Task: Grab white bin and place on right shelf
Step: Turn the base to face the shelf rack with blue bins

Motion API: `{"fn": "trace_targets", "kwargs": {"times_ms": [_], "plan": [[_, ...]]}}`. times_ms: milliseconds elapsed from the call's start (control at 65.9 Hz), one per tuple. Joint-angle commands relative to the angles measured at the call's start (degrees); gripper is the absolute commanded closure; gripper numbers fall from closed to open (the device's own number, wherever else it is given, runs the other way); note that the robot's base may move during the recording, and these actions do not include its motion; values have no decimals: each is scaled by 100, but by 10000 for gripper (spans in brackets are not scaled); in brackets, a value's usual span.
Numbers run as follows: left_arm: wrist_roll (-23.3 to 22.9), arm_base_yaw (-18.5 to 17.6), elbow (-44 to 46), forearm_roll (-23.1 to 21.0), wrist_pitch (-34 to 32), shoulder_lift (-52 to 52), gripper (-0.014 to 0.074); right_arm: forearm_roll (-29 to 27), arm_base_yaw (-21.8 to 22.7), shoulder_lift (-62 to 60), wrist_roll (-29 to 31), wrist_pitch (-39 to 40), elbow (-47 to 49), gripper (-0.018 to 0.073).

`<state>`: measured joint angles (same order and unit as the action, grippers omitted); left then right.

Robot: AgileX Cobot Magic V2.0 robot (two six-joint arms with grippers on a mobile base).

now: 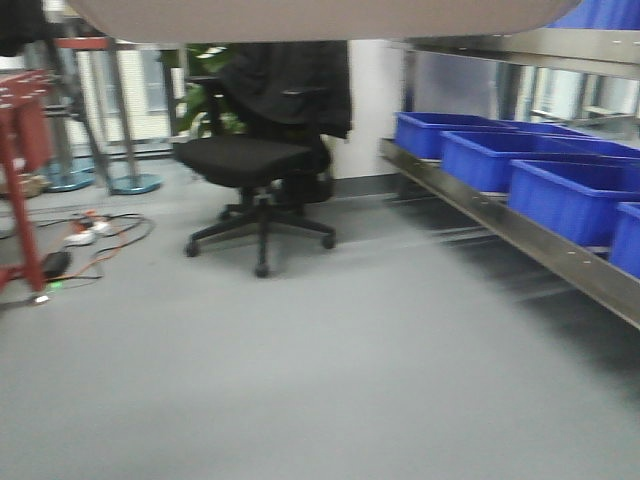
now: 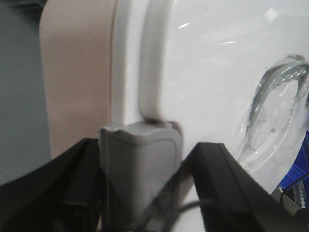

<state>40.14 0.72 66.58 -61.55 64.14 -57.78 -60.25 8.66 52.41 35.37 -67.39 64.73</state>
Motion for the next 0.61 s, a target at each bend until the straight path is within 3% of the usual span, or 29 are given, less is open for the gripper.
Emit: {"fn": "trace_targets", "kwargs": {"times_ms": [0, 592], "plan": [[86, -120, 208, -900, 75, 112, 348, -1274, -89, -94, 70, -603, 232, 95], [86, -120, 208, -900, 75, 112, 348, -1274, -89, -94, 70, -603, 232, 95]]}}
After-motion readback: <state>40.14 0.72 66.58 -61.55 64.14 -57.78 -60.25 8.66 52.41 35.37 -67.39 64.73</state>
